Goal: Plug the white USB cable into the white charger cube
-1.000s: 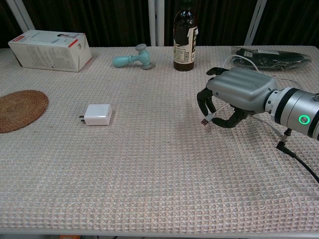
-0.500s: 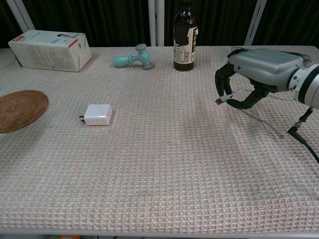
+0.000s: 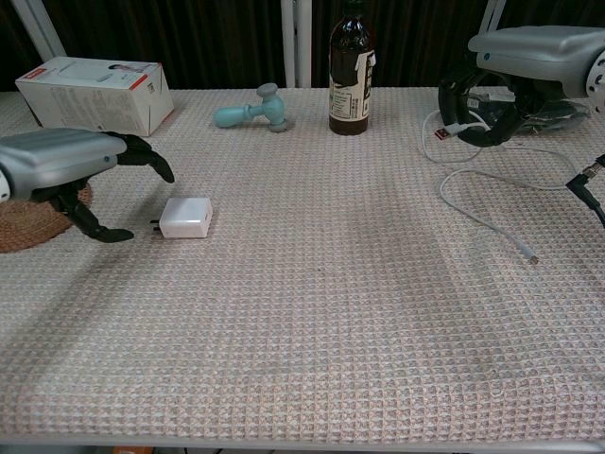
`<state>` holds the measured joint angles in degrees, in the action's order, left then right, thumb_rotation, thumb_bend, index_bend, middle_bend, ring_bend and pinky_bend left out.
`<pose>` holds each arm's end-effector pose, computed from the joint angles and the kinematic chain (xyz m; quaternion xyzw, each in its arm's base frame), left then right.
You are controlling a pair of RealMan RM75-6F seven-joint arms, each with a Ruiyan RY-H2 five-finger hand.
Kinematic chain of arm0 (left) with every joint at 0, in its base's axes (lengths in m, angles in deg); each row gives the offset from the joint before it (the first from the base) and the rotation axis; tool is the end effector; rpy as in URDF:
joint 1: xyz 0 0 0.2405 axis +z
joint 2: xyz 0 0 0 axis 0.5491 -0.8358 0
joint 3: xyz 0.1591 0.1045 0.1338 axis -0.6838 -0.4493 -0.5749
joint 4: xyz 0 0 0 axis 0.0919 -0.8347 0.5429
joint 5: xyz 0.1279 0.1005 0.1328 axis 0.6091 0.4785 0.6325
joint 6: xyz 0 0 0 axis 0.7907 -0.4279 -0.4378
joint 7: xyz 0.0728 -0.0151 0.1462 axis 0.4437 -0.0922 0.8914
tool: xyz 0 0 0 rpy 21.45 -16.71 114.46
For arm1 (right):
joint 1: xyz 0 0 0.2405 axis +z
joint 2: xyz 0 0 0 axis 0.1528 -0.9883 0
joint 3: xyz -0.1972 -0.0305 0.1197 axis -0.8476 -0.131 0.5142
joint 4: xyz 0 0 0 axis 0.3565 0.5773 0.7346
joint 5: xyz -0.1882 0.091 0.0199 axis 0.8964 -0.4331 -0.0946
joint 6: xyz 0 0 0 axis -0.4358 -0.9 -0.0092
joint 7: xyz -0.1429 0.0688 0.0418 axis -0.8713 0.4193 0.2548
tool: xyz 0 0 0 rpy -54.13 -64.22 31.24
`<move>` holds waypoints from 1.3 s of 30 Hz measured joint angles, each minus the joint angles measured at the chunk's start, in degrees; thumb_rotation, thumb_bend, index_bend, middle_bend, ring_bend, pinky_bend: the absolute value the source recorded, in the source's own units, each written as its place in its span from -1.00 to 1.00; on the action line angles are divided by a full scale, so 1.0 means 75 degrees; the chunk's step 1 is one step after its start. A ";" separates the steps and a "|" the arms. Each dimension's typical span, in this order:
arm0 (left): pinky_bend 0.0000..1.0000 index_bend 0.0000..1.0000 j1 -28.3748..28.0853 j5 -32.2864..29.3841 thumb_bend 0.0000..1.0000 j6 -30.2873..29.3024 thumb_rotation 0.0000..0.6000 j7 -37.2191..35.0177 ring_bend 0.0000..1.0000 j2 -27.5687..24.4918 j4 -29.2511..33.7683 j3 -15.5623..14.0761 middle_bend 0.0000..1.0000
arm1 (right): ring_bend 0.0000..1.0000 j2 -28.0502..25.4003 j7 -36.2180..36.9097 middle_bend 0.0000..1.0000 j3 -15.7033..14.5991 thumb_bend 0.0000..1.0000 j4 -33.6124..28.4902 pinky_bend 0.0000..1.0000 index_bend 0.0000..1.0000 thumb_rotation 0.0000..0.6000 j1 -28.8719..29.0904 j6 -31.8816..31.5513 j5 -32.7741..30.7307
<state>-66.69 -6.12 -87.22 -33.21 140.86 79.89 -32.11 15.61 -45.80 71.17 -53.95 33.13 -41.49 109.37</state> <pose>-0.1690 0.3136 -0.0271 -0.7799 -0.3649 -0.3116 0.4019 -0.1266 -0.3520 0.0337 0.7659 -0.3395 0.3384 0.4285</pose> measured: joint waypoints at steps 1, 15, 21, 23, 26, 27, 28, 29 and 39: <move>-1.00 -0.55 -0.0081 -0.0097 -0.56 0.0050 1.00 0.0042 -1.00 0.0130 -0.0078 0.0005 -0.67 | -0.47 -0.0009 -0.0035 0.02 0.0000 -0.34 -0.0015 -0.87 0.17 1.00 0.0044 0.0023 -0.0055; -1.00 -0.50 -0.0623 -0.0930 -0.50 0.0033 1.00 0.0279 -0.95 0.0915 -0.0676 0.0084 -0.60 | -0.47 -0.0007 0.0096 0.02 -0.0159 -0.34 0.0096 -0.87 0.17 1.00 0.0255 0.0063 -0.0238; -1.00 -0.48 -0.0641 -0.1004 -0.50 0.0011 1.00 0.0171 -0.95 0.0802 -0.0658 -0.0044 -0.59 | -0.47 -0.0007 0.0196 0.02 -0.0244 -0.34 0.0140 -0.87 0.17 1.00 0.0275 0.0057 -0.0247; -1.00 -0.47 -0.0644 -0.0998 -0.49 0.0001 1.00 0.0094 -0.95 0.0780 -0.0637 -0.0084 -0.58 | -0.47 0.0011 0.0227 0.02 -0.0272 -0.34 0.0172 -0.87 0.17 1.00 0.0281 0.0057 -0.0251; -1.00 -0.47 -0.0671 -0.1003 -0.48 -0.0004 1.00 -0.0007 -0.95 0.0770 -0.0622 -0.0110 -0.58 | -0.47 0.0043 0.0268 0.02 -0.0309 -0.34 0.0214 -0.87 0.17 1.00 0.0291 0.0055 -0.0262; -1.00 -0.47 -0.0682 -0.1008 -0.48 -0.0001 1.00 -0.0037 -0.95 0.0767 -0.0612 -0.0114 -0.58 | -0.47 0.0051 0.0272 0.02 -0.0320 -0.34 0.0225 -0.87 0.17 1.00 0.0294 0.0052 -0.0265; -1.00 -0.47 -0.0698 -0.1011 -0.48 0.0003 1.00 -0.0076 -0.95 0.0760 -0.0592 -0.0120 -0.58 | -0.47 0.0057 0.0280 0.02 -0.0331 -0.34 0.0232 -0.87 0.17 1.00 0.0297 0.0050 -0.0271; -1.00 -0.47 -0.0714 -0.1012 -0.48 0.0006 1.00 -0.0097 -0.95 0.0754 -0.0580 -0.0128 -0.58 | -0.47 0.0061 0.0286 0.02 -0.0342 -0.34 0.0238 -0.87 0.18 1.00 0.0301 0.0047 -0.0281; -1.00 -0.43 -0.0867 -0.1125 -0.42 0.0073 1.00 -0.0198 -0.93 0.0738 -0.0596 -0.0183 -0.53 | -0.47 0.0111 0.0357 0.02 -0.0407 -0.34 0.0284 -0.87 0.18 1.00 0.0320 0.0001 -0.0323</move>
<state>-73.19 -14.56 -86.68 -34.70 146.39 75.42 -33.48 16.44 -43.12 68.11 -51.83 35.52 -41.48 106.95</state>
